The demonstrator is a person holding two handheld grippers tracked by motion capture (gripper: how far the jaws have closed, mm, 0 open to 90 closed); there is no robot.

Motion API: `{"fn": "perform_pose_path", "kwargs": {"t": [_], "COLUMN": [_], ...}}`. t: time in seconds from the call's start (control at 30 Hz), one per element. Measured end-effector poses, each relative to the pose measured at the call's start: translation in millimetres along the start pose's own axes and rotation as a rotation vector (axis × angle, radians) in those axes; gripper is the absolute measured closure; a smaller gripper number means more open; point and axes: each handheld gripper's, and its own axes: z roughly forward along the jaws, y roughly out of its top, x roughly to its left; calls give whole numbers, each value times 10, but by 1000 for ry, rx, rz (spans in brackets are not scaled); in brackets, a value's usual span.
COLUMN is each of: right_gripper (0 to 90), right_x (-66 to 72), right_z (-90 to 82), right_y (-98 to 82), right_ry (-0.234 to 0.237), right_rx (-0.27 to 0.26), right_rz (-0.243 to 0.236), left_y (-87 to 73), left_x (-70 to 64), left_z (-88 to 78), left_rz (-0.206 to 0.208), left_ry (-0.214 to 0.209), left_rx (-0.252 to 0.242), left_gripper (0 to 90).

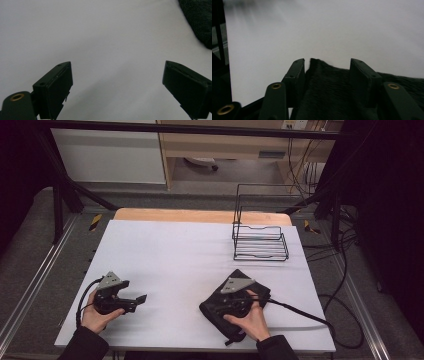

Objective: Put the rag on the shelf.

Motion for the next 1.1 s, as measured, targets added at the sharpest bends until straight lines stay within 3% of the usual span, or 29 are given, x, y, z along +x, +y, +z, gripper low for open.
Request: {"fn": "perform_pose_path", "kwargs": {"t": [0.1, 0.27, 0.33, 0.37, 0.53, 0.63, 0.87, 1.1], "right_gripper": [384, 283, 284, 308, 382, 419, 493, 538], "right_x": [-100, -424, -539, -642, -785, -825, -860, -865], "right_z": [-116, -416, -507, -590, -710, -755, -782, -749], "right_y": [-15, -124, -184, -253, -393, -483, -682, -756], "right_ry": [-37, -187, -234, -278, -352, -367, -372, -371], "right_rx": [-30, -73, -67, -63, -36, -16, 55, 94], "right_rz": [27, 114, 155, 198, 243, 255, 303, 330], "left_y": [24, 115, 168, 199, 365, 476, 719, 709], "left_x": [-41, -137, -179, -207, -418, -564, -1027, -1324], "left_z": [19, 54, 76, 93, 199, 285, 597, 938], "left_rz": [0, 9, 6, 0, 22, 39, 81, 135], "left_ry": [-5, -15, -23, -32, -58, -84, -144, -214], "left_rx": [8, 10, 9, 8, 13, 20, 93, 187], "left_gripper": [94, 97, 112, 129, 161, 189, 243, 330]}}
